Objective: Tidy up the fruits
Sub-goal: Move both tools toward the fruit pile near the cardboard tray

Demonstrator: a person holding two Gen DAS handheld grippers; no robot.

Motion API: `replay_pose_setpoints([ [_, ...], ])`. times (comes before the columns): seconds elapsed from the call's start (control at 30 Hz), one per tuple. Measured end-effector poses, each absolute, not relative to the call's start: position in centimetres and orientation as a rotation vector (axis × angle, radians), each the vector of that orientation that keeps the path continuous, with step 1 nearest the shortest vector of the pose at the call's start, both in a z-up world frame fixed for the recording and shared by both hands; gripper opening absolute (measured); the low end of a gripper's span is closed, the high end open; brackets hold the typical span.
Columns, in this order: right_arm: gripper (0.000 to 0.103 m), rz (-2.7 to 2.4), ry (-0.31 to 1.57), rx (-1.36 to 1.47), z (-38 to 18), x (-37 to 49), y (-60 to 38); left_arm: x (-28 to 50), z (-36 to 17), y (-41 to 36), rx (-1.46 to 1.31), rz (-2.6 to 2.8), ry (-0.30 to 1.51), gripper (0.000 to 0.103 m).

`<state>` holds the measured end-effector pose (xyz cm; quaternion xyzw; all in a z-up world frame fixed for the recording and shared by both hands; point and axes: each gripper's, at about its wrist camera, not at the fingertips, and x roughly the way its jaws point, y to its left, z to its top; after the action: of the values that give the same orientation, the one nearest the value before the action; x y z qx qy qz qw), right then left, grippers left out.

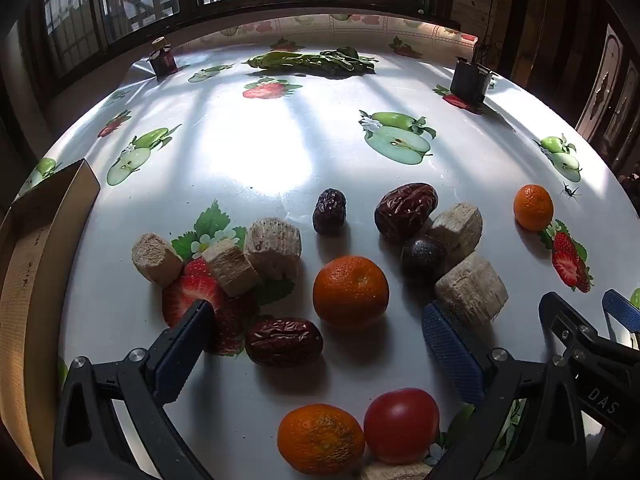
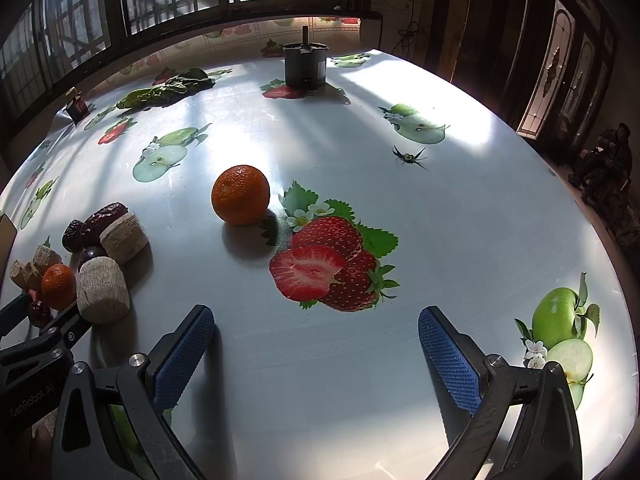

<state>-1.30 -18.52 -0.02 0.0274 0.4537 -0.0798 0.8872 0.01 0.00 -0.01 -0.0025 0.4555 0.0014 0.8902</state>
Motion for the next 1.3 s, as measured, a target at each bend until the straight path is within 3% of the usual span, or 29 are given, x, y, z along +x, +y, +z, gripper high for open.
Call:
replay_pose_setpoints([
  [0.63, 0.102, -0.166, 0.945, 0.057, 0.0, -1.3, -18.5, 0.0, 0.0, 0.0, -0.001, -0.005, 0.945, 0.103],
  [1.0, 0.102, -0.159, 1.018, 0.06, 0.3, -2.2, -18.0, -0.6, 0.3, 0.2, 0.065, -0.129, 1.033, 0.103],
  [1.07, 0.102, -0.138, 1.025, 0.047, 0.2, -2.3, -17.6, -1.3, 0.6, 0.8, 0.035, -0.143, 1.034, 0.099],
  [1.3, 0.102, -0.098, 1.006, 0.097, 1.5, -3.6, -17.4, -6.2, 5.7, 3.0, 0.019, -0.109, 0.853, 0.098],
])
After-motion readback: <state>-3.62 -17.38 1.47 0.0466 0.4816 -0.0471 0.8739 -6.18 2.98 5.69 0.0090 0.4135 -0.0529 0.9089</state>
